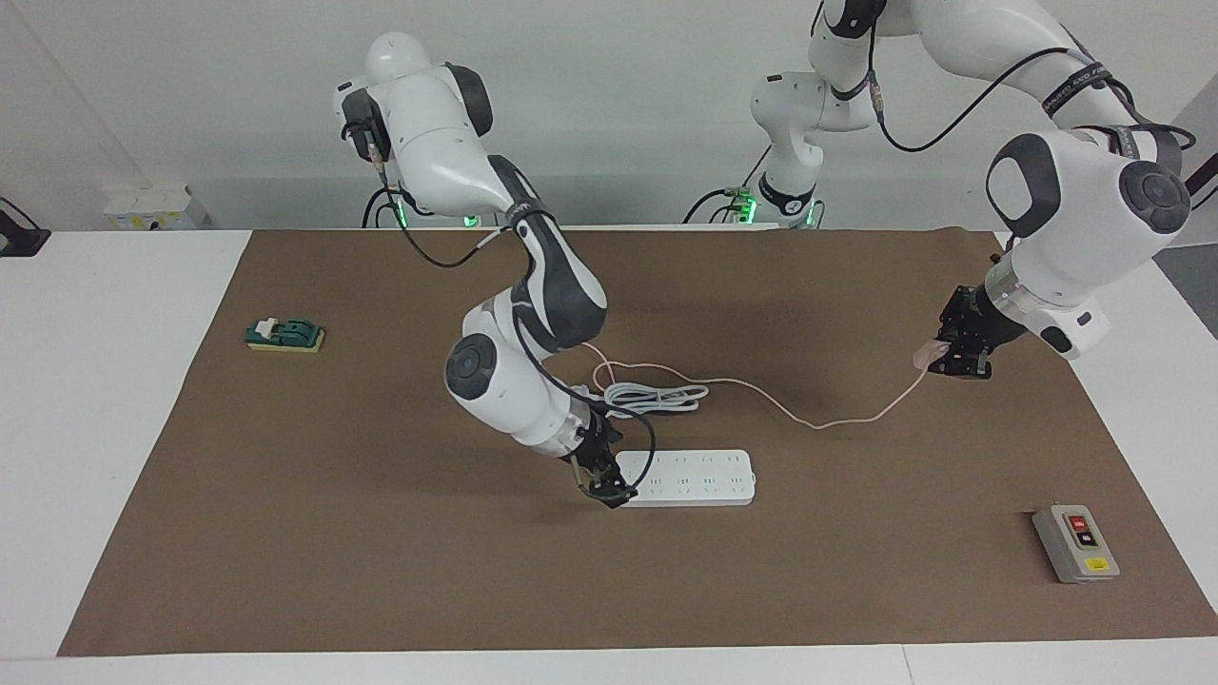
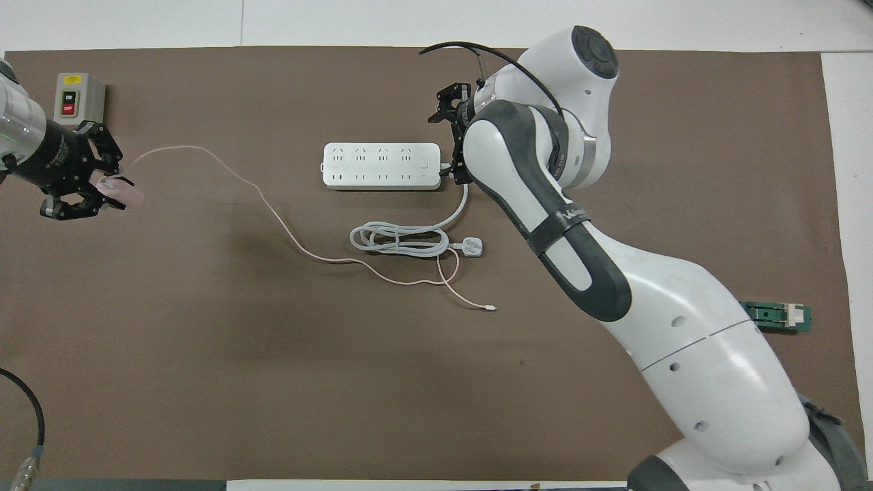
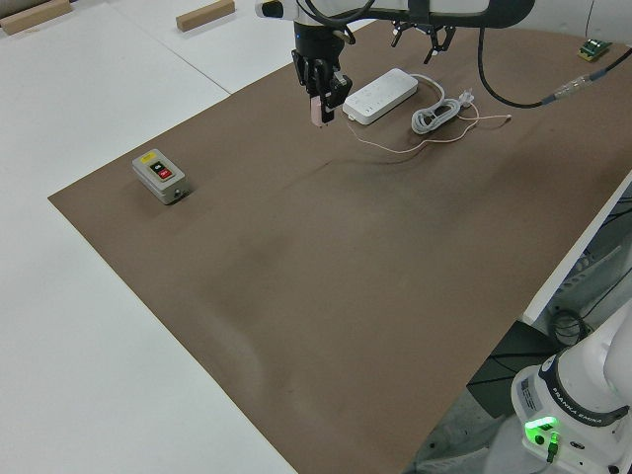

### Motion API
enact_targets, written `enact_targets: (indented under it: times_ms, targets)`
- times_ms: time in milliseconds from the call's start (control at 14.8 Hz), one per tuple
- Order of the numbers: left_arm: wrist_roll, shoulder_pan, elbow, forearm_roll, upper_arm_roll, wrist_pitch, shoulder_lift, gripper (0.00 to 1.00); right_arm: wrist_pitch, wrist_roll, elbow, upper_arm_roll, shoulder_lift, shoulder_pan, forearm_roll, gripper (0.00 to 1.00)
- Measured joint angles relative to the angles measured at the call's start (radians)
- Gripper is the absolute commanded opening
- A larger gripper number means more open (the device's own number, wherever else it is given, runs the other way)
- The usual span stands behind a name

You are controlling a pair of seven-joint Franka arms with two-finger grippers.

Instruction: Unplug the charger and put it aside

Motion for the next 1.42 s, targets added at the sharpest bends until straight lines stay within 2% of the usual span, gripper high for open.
enact_targets:
  times_ms: [270, 540, 675, 742, 810, 1147, 1282, 1417]
  targets:
    - [0.153, 0.055, -0.103, 0.0, 0.0, 0.046, -0.034, 0.0, -0.161, -0.039, -0.001, -0.026, -0.107, -0.049, -0.058, 1.0]
    - [0.282, 0.076, -0.264, 0.0, 0.0, 0.214, -0.086, 0.0, -0.303, -0.244, -0.003, -0.033, -0.214, -0.108, -0.127, 1.0]
    - [0.34, 0.087, -0.326, 0.0, 0.0, 0.262, -0.11, 0.39, -0.364, -0.355, -0.004, -0.033, -0.263, -0.141, -0.166, 1.0]
    - [0.356, 0.095, -0.344, 0.0, -0.001, 0.275, -0.12, 0.84, -0.391, -0.423, -0.005, -0.034, -0.284, -0.157, -0.184, 1.0]
    - [0.368, 0.101, -0.354, 0.0, -0.001, 0.283, -0.127, 1.0, -0.419, -0.501, -0.007, -0.034, -0.302, -0.173, -0.205, 1.0]
    - [0.386, 0.101, -0.335, 0.0, -0.017, 0.283, -0.145, 1.0, -0.495, -0.944, -0.01, -0.034, -0.363, -0.23, -0.347, 1.0]
    - [0.44, 0.1, -0.282, 0.003, -0.021, 0.236, -0.152, 1.0, -0.521, -1.113, -0.011, -0.034, -0.386, -0.241, -0.419, 1.0]
    - [0.575, 0.099, -0.198, 0.005, -0.021, 0.139, -0.159, 1.0, -0.545, -1.27, -0.015, -0.034, -0.417, -0.247, -0.48, 1.0]
